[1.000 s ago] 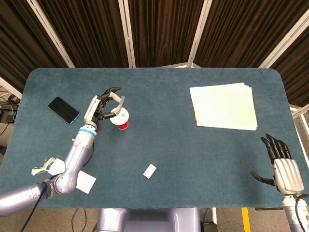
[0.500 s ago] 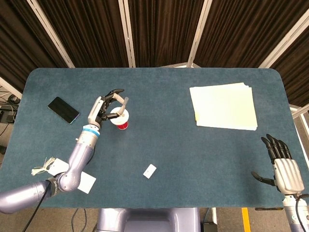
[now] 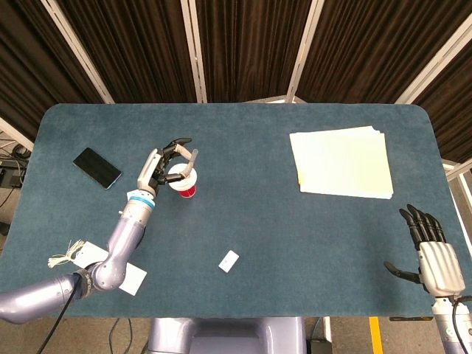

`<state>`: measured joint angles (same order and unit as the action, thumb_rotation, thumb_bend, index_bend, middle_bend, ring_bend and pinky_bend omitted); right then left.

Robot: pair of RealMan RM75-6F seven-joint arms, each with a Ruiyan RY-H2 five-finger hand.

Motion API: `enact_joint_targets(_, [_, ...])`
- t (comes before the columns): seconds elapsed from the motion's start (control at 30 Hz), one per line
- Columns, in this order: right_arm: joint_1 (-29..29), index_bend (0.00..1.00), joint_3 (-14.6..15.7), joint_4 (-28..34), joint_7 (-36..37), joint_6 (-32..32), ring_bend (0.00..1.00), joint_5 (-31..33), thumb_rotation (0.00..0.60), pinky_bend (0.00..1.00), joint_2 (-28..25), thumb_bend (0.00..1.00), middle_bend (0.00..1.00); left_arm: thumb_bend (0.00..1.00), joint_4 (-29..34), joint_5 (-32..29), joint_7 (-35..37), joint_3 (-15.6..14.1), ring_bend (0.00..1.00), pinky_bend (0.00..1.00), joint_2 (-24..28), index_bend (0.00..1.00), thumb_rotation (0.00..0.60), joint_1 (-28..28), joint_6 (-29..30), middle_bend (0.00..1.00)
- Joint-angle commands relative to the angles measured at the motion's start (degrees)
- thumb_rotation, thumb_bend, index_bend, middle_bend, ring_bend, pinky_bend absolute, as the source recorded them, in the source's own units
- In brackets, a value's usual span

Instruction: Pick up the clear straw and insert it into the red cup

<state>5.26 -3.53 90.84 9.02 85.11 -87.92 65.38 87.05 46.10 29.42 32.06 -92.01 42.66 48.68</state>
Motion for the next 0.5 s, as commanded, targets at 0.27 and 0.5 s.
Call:
enact_joint_targets(0.27, [-0.02, 0.00, -0.01, 0.07, -0.08, -0.05, 0.00, 0.12, 0.600, 0.00, 0.04, 0.12, 0.00, 0.41, -1.94, 0.16, 0.50, -1.07, 0.02, 0.06, -0.16, 0.54, 0.600, -0.19, -1.70, 0.14])
enact_joint_targets(0.5, [-0.03, 0.00, 0.02, 0.12, -0.10, -0.03, 0.00, 0.05, 0.600, 0.00, -0.01, 0.12, 0.00, 0.33, -2.15, 1.04, 0.38, -1.46, 0.00, 0.00, 0.16, 0.39, 0.600, -0.26, -2.10, 0.05])
